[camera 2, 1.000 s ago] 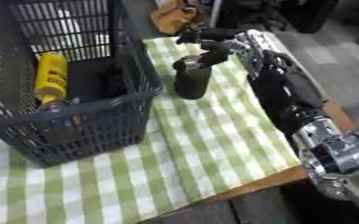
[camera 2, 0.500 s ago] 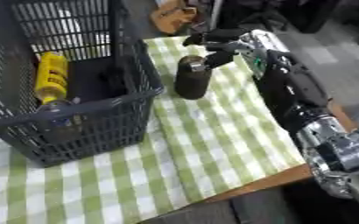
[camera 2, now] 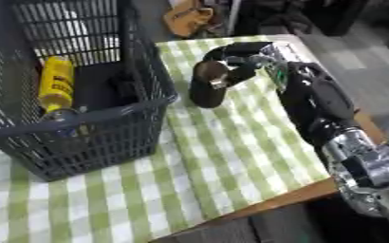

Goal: Pick up objects on the table and place them in the box.

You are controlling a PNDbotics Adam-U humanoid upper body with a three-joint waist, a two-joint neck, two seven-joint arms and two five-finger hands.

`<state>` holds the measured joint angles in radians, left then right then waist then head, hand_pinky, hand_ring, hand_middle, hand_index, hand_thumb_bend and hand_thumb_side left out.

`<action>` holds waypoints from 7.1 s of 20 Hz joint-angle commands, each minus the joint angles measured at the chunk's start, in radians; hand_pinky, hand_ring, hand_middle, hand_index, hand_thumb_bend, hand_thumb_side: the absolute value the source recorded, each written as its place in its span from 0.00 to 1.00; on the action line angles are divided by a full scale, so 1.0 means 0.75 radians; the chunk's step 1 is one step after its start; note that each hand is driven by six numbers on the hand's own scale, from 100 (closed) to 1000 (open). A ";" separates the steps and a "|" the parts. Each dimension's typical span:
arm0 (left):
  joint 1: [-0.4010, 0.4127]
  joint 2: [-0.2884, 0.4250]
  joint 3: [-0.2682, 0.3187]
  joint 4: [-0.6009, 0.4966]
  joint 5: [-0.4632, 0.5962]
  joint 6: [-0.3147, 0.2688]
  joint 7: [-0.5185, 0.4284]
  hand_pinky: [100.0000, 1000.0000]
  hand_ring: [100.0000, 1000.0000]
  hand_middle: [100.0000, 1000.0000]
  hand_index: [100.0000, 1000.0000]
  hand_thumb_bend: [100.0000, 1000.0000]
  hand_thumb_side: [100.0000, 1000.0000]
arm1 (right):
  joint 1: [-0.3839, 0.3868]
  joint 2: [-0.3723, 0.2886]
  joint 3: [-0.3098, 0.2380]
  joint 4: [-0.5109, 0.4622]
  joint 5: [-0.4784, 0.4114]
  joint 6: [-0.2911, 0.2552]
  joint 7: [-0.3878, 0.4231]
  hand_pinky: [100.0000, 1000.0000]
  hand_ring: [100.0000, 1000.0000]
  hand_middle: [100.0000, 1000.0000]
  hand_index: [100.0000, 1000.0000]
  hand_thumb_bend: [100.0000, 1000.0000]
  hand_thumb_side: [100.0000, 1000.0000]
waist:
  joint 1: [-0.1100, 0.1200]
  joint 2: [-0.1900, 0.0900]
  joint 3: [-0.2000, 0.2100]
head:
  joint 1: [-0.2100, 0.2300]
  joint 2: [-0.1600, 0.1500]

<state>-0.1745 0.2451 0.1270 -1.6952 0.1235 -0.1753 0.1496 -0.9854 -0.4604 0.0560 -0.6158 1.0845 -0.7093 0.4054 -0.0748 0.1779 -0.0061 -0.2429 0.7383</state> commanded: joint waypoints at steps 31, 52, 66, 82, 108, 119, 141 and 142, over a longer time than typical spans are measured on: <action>-0.010 0.016 0.003 -0.019 0.007 -0.003 -0.009 0.37 0.95 0.82 0.80 0.69 0.82 | -0.056 -0.091 -0.051 -0.091 0.015 0.023 -0.076 1.00 1.00 0.97 1.00 0.58 0.66 | 0.021 -0.029 0.005 | -0.006 -0.004; -0.011 0.008 -0.001 -0.019 0.012 -0.003 -0.014 0.37 0.95 0.82 0.80 0.69 0.82 | -0.079 0.024 -0.092 -0.063 0.079 0.084 -0.077 1.00 1.00 0.96 1.00 0.58 0.65 | 0.035 -0.026 0.018 | -0.019 -0.010; -0.011 0.007 -0.001 -0.020 0.013 -0.003 -0.015 0.37 0.95 0.82 0.80 0.69 0.82 | -0.080 0.027 -0.112 0.007 0.140 0.104 -0.103 1.00 1.00 0.96 1.00 0.58 0.66 | 0.037 -0.024 0.022 | -0.019 -0.013; -0.014 0.004 -0.002 -0.020 0.014 -0.003 -0.017 0.37 0.95 0.82 0.80 0.69 0.83 | -0.066 0.051 -0.113 0.053 0.174 0.094 -0.097 1.00 1.00 0.96 1.00 0.59 0.68 | 0.038 -0.023 0.025 | -0.021 -0.019; -0.011 0.004 0.000 -0.019 0.015 -0.005 -0.018 0.37 0.95 0.82 0.80 0.70 0.83 | -0.045 0.013 -0.101 0.083 0.379 0.078 -0.193 1.00 1.00 1.00 1.00 0.58 0.72 | 0.038 -0.020 0.026 | -0.026 -0.028; -0.011 0.003 0.000 -0.020 0.017 -0.008 -0.020 0.37 0.95 0.82 0.80 0.70 0.83 | -0.039 0.027 -0.103 0.110 0.398 0.055 -0.208 0.89 0.96 0.97 1.00 0.55 0.66 | 0.037 -0.020 0.025 | -0.026 -0.031; -0.015 0.003 -0.001 -0.019 0.020 -0.012 -0.026 0.37 0.95 0.82 0.80 0.70 0.83 | -0.038 0.019 -0.127 0.010 0.414 0.100 -0.421 0.23 0.52 0.81 0.84 0.33 0.00 | 0.035 -0.021 0.023 | -0.023 -0.038; -0.015 0.003 -0.001 -0.019 0.020 -0.012 -0.026 0.37 0.95 0.82 0.80 0.70 0.83 | -0.040 0.017 -0.131 0.001 0.418 0.105 -0.434 0.23 0.52 0.81 0.84 0.33 0.00 | 0.034 -0.020 0.023 | -0.023 -0.038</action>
<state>-0.1749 0.2360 0.1266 -1.6952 0.1361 -0.1829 0.1335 -0.9953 -0.4181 -0.0315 -0.5846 1.3892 -0.6356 0.0988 -0.0652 0.1779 0.0125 -0.2600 0.7203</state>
